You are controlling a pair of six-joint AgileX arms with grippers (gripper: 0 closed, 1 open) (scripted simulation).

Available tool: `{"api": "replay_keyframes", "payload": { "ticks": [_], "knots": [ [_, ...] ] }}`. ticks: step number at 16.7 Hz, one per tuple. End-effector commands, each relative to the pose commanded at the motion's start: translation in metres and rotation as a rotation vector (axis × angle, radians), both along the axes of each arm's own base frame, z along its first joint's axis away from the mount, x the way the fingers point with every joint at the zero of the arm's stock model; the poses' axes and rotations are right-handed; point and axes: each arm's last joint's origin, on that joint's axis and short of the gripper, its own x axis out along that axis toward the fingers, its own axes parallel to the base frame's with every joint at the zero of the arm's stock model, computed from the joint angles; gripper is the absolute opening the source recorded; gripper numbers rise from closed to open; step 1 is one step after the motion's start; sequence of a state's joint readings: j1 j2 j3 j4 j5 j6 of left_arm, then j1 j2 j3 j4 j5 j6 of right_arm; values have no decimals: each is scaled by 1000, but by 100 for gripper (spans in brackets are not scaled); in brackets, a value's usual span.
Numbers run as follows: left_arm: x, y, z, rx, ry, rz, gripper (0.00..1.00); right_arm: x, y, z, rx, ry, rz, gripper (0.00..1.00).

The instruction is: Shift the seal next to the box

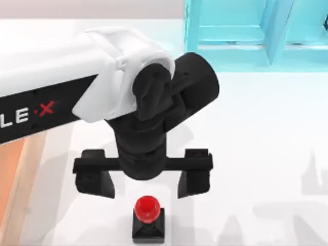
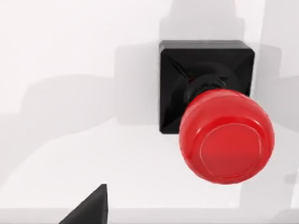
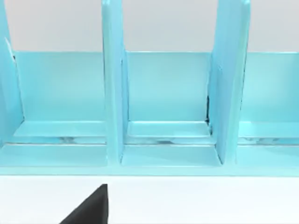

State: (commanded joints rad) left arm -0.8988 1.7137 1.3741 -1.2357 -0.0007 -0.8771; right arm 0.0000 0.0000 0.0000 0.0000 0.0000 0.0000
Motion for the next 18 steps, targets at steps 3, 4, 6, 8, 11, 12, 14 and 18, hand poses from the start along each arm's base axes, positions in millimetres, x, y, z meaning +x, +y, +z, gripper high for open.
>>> {"api": "replay_keyframes", "payload": {
  "ticks": [3,4,6,8,11,12,14,18],
  "knots": [
    [2,-3,-31,-5,-4,-1,100,0,0,0,0,0,0,100],
    [2,-3,-44,-9,-7,0,100,0,0,0,0,0,0,100],
    [2,-3,-68,-13,-10,-1,100,0,0,0,0,0,0,100],
    [0,-1,-84,-6,-5,-1,100,0,0,0,0,0,0,100],
    [-1,0,-88,-3,-3,-1,100,0,0,0,0,0,0,100],
    [-1,0,-88,-3,-3,-1,100,0,0,0,0,0,0,100],
    [-1,0,-88,-3,-3,-1,92,0,0,0,0,0,0,100],
    [-1,0,-88,-3,-3,-1,62,0,0,0,0,0,0,100]
  ]
}}
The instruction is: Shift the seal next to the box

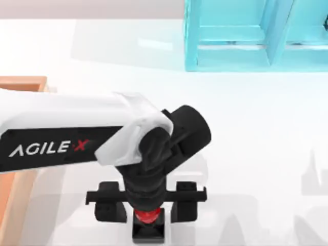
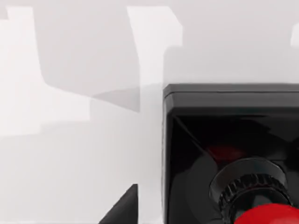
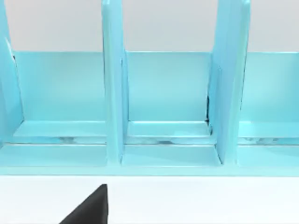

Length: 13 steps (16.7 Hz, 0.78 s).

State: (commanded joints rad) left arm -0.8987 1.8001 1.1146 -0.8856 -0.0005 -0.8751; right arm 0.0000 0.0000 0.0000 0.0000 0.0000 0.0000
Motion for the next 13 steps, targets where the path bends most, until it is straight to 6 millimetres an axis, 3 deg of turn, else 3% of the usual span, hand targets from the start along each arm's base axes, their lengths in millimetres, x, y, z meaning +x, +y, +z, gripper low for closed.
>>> {"api": "replay_keyframes", "payload": {
  "ticks": [8,13],
  "knots": [
    [0,0,0,0,0,0,2,0,0,0,0,0,0,100],
    [0,0,0,0,0,0,0,0,0,0,0,0,0,100]
  ]
}}
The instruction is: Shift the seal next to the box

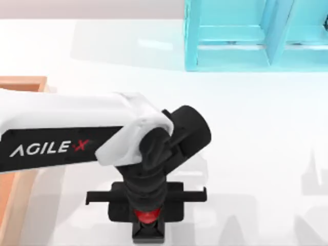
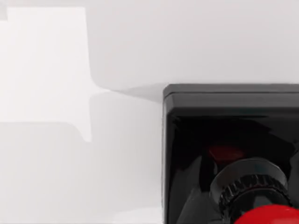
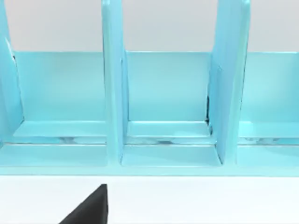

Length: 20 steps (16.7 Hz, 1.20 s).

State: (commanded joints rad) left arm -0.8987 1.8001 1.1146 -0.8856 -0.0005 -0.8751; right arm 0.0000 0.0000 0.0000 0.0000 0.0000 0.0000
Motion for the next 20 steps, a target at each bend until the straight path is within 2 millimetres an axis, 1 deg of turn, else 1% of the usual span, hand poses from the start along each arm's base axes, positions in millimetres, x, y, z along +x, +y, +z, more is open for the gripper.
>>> {"api": "replay_keyframes", "payload": {
  "ticks": [5,7,11,13,17,18,20],
  "knots": [
    [0,0,2,-3,-2,-2,0,0,0,0,0,0,0,100],
    [0,-2,11,-5,-4,-7,0,0,0,0,0,0,0,100],
    [0,0,40,6,5,-2,0,0,0,0,0,0,0,100],
    [0,0,50,-1,-1,-1,0,0,0,0,0,0,0,100],
    [1,0,49,3,2,-2,0,0,0,0,0,0,0,100],
    [4,0,50,5,5,-1,0,0,0,0,0,0,0,100],
    [20,3,54,14,13,2,0,0,0,0,0,0,0,100]
  ]
}}
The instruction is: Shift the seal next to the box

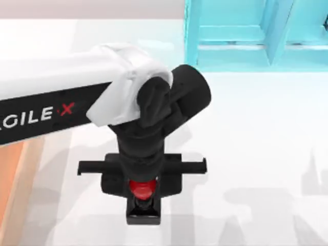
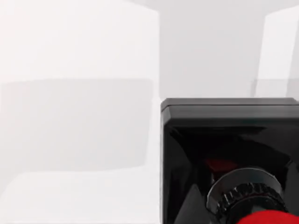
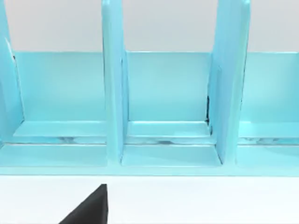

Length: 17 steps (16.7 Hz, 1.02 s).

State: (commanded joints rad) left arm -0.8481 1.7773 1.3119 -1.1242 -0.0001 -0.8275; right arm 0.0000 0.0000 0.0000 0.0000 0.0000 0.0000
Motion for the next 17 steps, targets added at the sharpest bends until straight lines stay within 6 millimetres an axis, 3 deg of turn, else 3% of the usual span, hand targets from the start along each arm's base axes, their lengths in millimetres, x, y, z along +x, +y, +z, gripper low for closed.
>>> {"api": "replay_keyframes", "payload": {
  "ticks": [5,10,14,17],
  "knots": [
    [74,24,30,-3,0,7,0,0,0,0,0,0,0,100],
    [150,89,67,-15,-23,2,0,0,0,0,0,0,0,100],
    [180,142,86,-16,-37,-2,0,0,0,0,0,0,0,100],
    [184,152,89,-16,-39,-3,0,0,0,0,0,0,0,100]
  ]
}}
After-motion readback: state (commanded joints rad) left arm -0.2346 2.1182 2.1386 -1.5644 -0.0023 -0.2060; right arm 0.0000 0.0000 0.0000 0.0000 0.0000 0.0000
